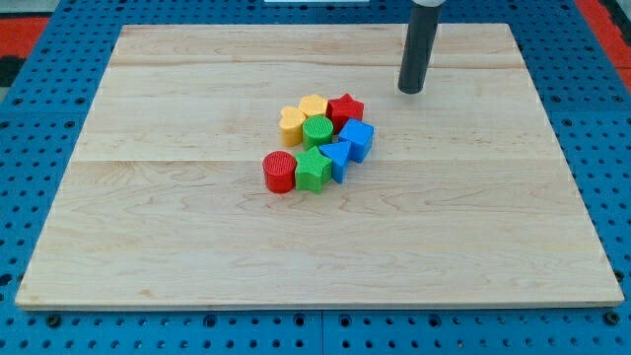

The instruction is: Move the blue triangle closer to yellow heart

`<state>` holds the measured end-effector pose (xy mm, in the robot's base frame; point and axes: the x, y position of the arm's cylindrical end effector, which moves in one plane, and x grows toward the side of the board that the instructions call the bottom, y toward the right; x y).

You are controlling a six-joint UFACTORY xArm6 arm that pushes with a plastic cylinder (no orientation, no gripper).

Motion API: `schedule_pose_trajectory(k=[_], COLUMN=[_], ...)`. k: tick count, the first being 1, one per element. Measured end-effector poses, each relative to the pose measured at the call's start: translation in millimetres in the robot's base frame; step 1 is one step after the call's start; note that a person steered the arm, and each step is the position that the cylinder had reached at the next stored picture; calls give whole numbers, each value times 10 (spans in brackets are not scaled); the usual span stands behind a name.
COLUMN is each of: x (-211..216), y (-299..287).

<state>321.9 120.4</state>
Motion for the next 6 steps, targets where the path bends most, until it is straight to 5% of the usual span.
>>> schedule_pose_trajectory(k=[2, 5, 6], x=[35, 1339, 1344], y=[21, 43, -557])
